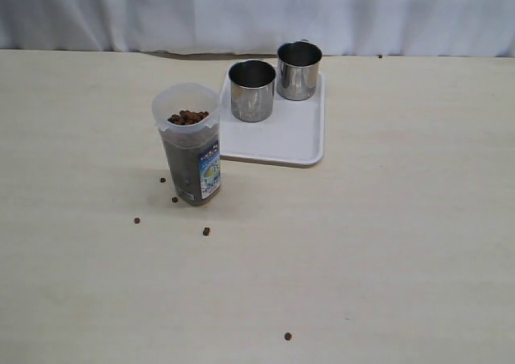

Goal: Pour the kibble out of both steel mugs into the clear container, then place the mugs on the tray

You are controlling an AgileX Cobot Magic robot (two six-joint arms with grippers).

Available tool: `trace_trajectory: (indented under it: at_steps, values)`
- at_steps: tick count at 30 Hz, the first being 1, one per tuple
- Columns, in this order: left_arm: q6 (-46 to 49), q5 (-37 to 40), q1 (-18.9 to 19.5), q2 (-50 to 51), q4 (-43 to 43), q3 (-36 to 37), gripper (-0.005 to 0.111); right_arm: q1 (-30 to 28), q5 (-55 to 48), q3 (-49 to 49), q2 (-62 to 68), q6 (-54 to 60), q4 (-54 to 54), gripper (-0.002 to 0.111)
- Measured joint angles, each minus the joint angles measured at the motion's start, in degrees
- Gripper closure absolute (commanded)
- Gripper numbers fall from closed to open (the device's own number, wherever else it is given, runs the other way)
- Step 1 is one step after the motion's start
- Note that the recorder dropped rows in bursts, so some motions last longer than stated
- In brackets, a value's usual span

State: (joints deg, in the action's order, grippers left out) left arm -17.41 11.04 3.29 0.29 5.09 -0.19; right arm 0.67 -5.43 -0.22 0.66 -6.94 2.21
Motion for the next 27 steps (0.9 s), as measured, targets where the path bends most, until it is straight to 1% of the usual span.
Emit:
trace_trajectory:
  at_steps: [3, 6, 9, 14, 27]
  values:
    - [0.0, 0.0, 0.0, 0.0, 0.3, 0.0, 0.107, 0.0, 0.0, 0.0, 0.0, 0.0, 0.0, 0.103]
    - [1.8, 0.4, 0.0, 0.0, 4.4, 0.0, 0.107, 0.0, 0.0, 0.0, 0.0, 0.0, 0.0, 0.103]
    - [3.5, 2.2, 0.0, 0.0, 6.4, 0.0, 0.107, 0.0, 0.0, 0.0, 0.0, 0.0, 0.0, 0.103]
    - [4.0, 3.9, 0.0, 0.0, 4.9, 0.0, 0.107, 0.0, 0.0, 0.0, 0.0, 0.0, 0.0, 0.103]
    - [4.1, 3.9, 0.0, 0.0, 4.8, 0.0, 0.107, 0.0, 0.0, 0.0, 0.0, 0.0, 0.0, 0.103]
